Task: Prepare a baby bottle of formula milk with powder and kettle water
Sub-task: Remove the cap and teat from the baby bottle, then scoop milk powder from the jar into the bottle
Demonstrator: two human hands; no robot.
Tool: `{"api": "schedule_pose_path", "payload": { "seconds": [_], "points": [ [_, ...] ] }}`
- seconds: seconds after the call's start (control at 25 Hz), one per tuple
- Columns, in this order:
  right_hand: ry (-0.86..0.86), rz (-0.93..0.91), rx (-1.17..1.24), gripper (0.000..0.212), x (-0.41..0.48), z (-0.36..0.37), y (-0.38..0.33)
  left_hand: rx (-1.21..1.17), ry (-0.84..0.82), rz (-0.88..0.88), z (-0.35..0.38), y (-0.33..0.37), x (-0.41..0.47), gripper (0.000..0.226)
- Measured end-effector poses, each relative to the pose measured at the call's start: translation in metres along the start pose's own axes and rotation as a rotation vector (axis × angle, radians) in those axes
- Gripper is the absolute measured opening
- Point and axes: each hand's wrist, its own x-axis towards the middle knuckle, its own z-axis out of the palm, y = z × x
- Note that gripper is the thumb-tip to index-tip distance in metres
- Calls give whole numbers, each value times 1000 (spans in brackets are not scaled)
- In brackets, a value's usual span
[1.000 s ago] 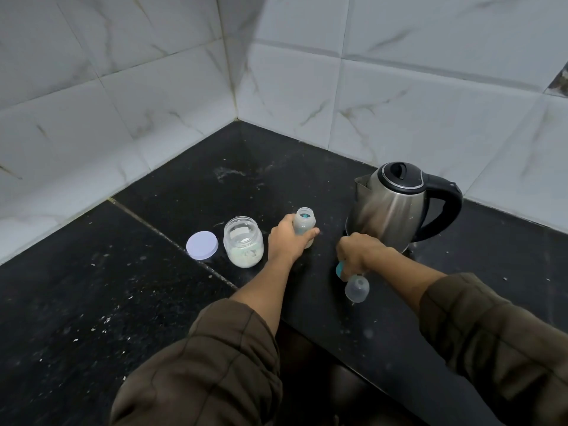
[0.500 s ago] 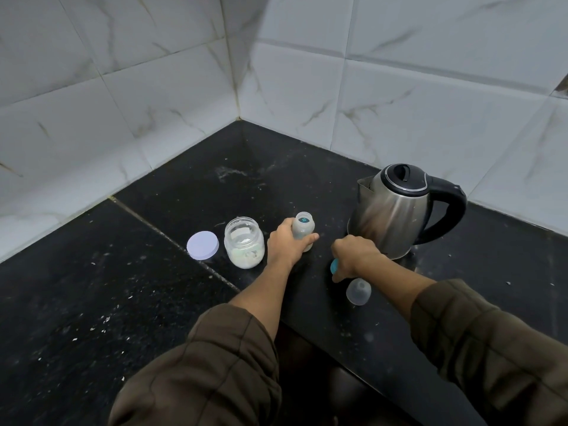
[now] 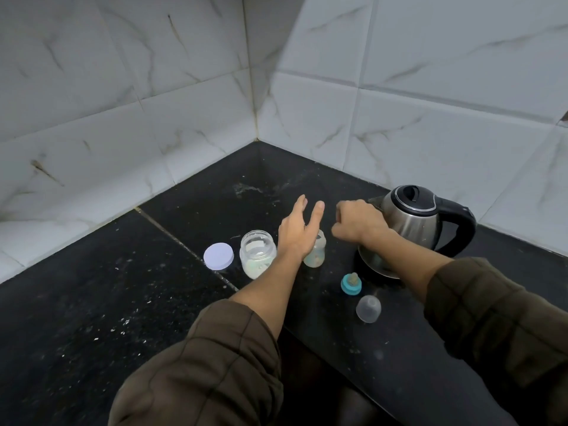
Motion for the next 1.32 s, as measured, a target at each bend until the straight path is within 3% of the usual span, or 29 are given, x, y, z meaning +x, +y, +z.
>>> {"api": "schedule_pose_path", "payload": {
  "seconds": [0.12,0.28,0.48,0.68,0.76,0.84,0.92,1.0,1.2,1.32],
  "points": [
    [148,-117,170,13,11,-9,-24,93,169,150,-34,15,5,55],
    [85,-302,212,15,22,-14,-66,279,241,129,-94,-2,5,58],
    [-85,-538,67,31,27,2,-110,287,-74,-204,-137,-53,-2,106],
    [-275,-628,-136,34,31,20,-119,282,-277,-293,-133,-83,-7,142],
    [-351,-602,-162,35,33,22,-118,309,-261,-268,-125,-96,-6,130],
    [-426,-584,-202,37,34,26,-115,335,-189,-212,-117,-103,-5,102],
    [-444,-584,-247,48,36,30,-112,334,-103,-160,-114,-98,-4,90],
    [-423,-598,-263,57,39,34,-108,347,-15,-79,-115,-88,-3,86],
    [-297,-716,-461,54,42,29,-109,447,118,120,-122,-62,-3,82],
    [-251,-697,-505,50,41,26,-117,496,196,202,-124,-51,-2,83]
  ]
}}
